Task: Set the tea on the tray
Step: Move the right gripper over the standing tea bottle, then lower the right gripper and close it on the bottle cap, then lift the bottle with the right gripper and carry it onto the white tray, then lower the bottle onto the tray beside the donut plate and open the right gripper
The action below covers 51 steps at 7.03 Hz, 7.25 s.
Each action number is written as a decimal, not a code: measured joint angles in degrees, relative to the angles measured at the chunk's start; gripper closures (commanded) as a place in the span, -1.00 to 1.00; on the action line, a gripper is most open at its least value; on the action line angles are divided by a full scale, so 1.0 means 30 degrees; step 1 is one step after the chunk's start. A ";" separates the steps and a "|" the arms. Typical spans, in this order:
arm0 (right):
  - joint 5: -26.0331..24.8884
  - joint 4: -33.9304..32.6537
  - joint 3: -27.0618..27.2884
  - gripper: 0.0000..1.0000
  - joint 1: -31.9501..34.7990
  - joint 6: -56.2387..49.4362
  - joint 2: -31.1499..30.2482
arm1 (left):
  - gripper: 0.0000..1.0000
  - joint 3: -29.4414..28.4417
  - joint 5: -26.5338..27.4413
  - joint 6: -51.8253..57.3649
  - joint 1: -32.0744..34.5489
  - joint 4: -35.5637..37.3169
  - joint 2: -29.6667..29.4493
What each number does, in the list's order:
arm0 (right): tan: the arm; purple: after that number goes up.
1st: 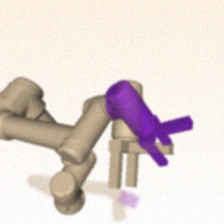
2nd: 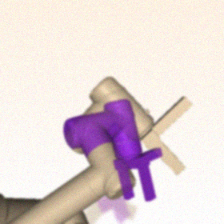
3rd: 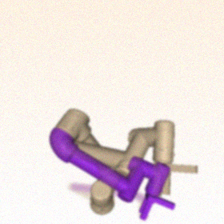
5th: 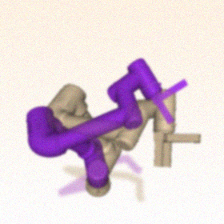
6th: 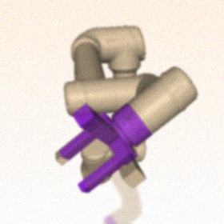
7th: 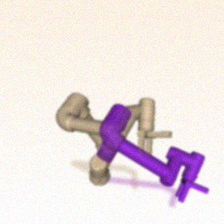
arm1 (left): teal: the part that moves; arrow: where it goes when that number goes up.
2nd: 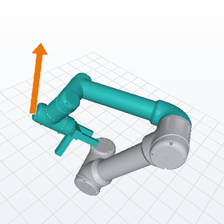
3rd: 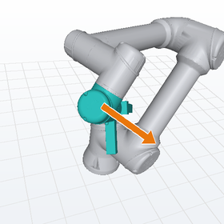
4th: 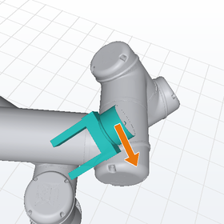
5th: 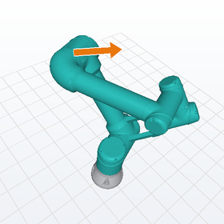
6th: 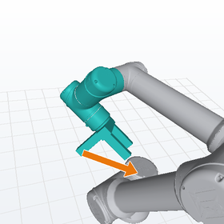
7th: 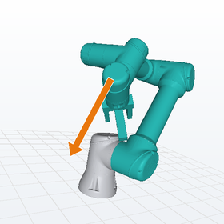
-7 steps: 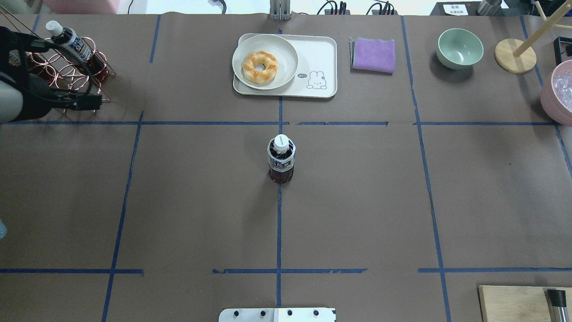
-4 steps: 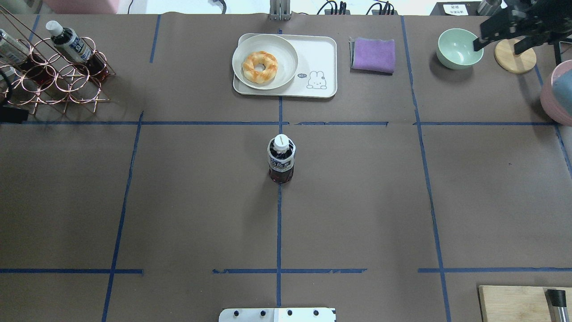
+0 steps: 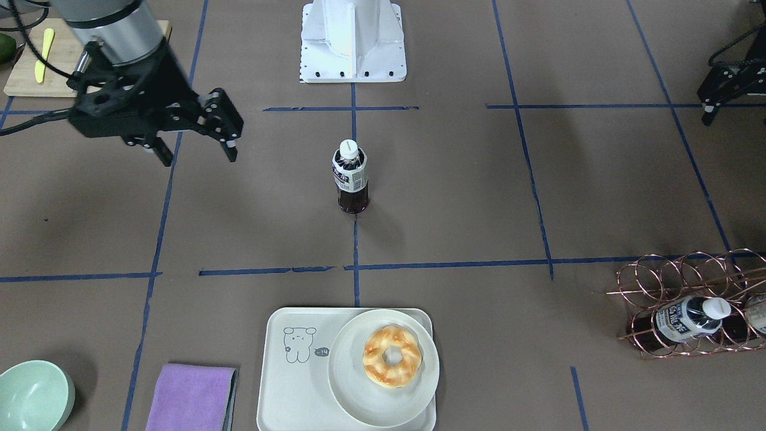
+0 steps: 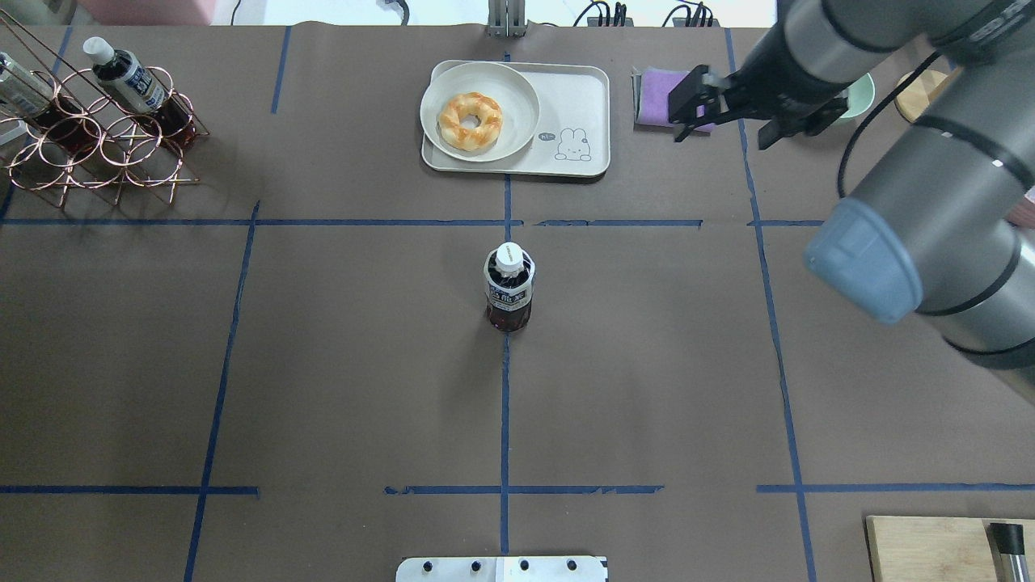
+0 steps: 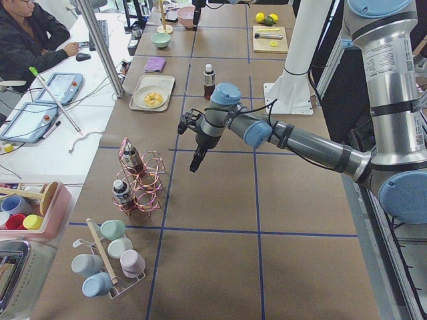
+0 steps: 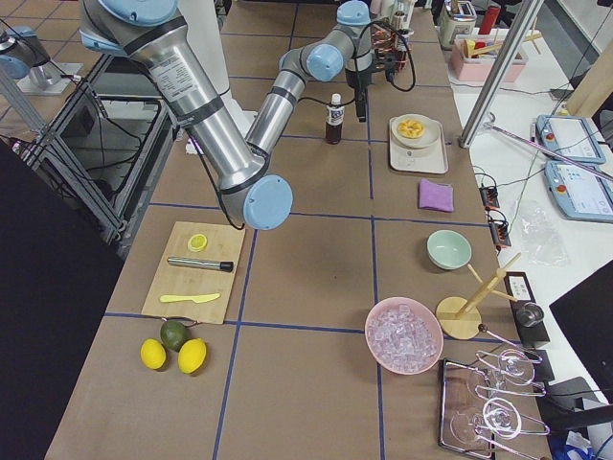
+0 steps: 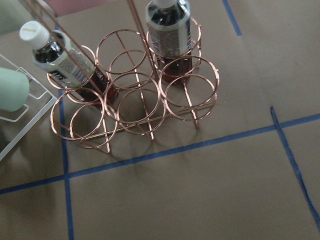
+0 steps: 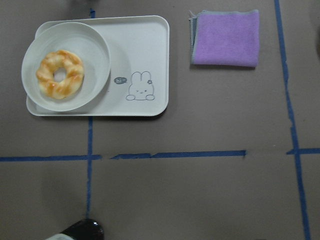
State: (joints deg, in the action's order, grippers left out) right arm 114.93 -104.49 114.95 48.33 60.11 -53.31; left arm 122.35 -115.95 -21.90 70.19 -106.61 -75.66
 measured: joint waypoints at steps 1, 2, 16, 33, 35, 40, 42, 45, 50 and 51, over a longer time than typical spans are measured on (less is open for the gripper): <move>-0.1020 -0.0145 -0.0170 -1.00 -0.1325 0.1085 0.0851 | -1.00 -0.0620 -0.0826 0.0341 0.0432 0.0010 0.0117; -0.1990 -0.0261 -0.0563 -0.99 -0.2416 0.2025 0.1713 | -1.00 -0.1411 -0.1955 0.0900 0.1004 0.0012 0.0136; -0.5838 -0.0378 -0.4696 -0.16 -0.6462 0.3551 0.4820 | -1.00 -0.3044 -0.3516 0.3519 0.2924 0.0001 0.0309; -0.5241 -0.1309 -0.3952 1.00 -0.3882 0.2704 0.4939 | -1.00 -0.3110 -0.3508 0.3519 0.3139 0.0028 0.0208; -0.5134 0.1345 -0.6631 1.00 -0.1992 0.1787 0.5243 | -1.00 -0.3080 -0.3514 0.3519 0.3174 0.0010 0.0194; -0.3267 0.6491 -1.5584 1.00 0.1364 -0.0785 0.7856 | -1.00 -0.2860 -0.3537 0.3519 0.3547 0.0008 0.0268; -0.3167 0.7215 -1.6691 1.00 0.1391 -0.0808 0.8065 | -1.00 -0.2847 -0.3557 0.3519 0.3793 0.0001 0.0267; -0.3002 0.7350 -1.7114 1.00 0.1349 -0.0825 0.8196 | -1.00 -0.2844 -0.3566 0.3519 0.3872 0.0000 0.0241; -0.2536 0.7370 -1.7108 -0.35 0.1096 -0.0945 0.8065 | -1.00 -0.2856 -0.3566 0.3519 0.3877 0.0013 0.0195; -0.2549 0.7382 -1.7106 -0.86 0.1094 -0.0985 0.8032 | -1.00 -0.2883 -0.3566 0.3519 0.3878 0.0013 0.0174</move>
State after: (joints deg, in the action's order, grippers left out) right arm 107.28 -82.34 63.63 51.61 57.16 -29.22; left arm 113.70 -126.65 -11.34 81.83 -106.57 -75.14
